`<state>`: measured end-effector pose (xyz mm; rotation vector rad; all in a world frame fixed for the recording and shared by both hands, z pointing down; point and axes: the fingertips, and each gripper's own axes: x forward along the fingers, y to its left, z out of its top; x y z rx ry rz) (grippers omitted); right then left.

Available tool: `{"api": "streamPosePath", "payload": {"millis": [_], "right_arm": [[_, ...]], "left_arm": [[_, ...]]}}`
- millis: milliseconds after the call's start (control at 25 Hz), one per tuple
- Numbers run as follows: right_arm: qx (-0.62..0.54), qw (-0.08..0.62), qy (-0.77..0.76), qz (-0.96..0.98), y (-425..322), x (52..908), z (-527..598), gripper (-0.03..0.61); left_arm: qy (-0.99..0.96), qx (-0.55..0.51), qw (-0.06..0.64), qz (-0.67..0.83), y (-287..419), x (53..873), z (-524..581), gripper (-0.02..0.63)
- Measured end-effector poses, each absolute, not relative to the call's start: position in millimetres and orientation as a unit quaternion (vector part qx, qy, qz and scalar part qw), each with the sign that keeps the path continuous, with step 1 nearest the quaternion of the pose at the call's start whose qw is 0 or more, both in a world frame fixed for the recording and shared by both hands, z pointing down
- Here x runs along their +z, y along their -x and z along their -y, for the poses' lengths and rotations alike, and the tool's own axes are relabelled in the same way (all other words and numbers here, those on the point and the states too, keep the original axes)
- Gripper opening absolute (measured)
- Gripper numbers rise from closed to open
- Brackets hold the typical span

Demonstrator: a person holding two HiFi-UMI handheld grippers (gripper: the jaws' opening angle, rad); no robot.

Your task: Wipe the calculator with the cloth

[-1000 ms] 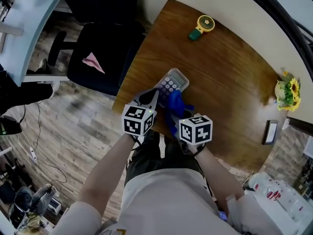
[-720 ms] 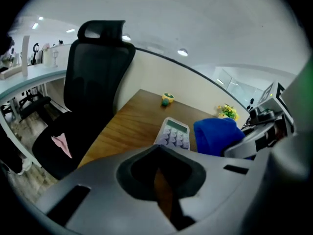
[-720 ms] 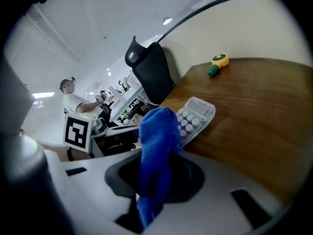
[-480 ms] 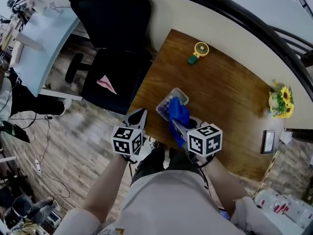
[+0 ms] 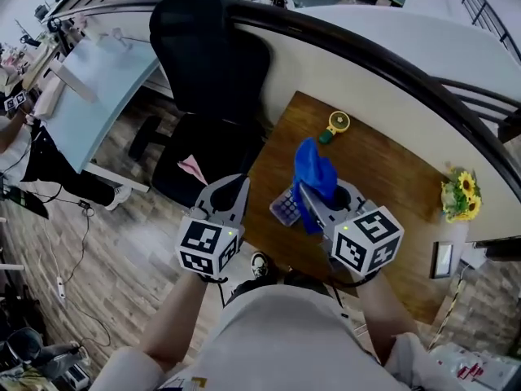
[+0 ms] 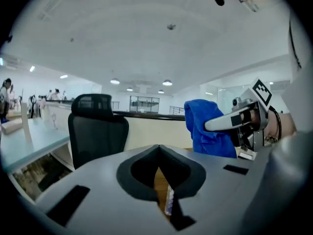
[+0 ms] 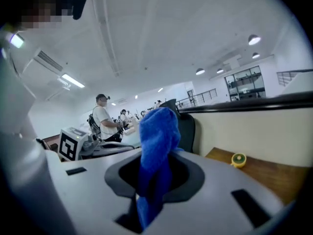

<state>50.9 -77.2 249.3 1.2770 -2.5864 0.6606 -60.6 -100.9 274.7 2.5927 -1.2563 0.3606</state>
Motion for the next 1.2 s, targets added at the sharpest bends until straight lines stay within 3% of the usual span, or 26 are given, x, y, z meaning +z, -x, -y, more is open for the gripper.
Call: {"api": "streamPosePath", "payload": {"millis": [640, 920, 1200], "right_arm": [[0.035, -0.005, -0.466, 0.884, -66.9, 56.9, 55.7, 0.083], [-0.001, -0.016, -0.487, 0.873, -84.2, 31.1, 39.3, 0.083], [0.018, 0.018, -0.485, 0.874, -83.0, 60.7, 34.4, 0.083]], "left_arm": [[-0.894, 0.025, -0.065, 0.443, 86.3, 77.9, 85.9, 0.002], [-0.883, 0.028, -0.074, 0.463, 102.6, 61.2, 69.5, 0.002], [-0.878, 0.051, -0.066, 0.471, 110.1, 86.6, 61.5, 0.002]]}}
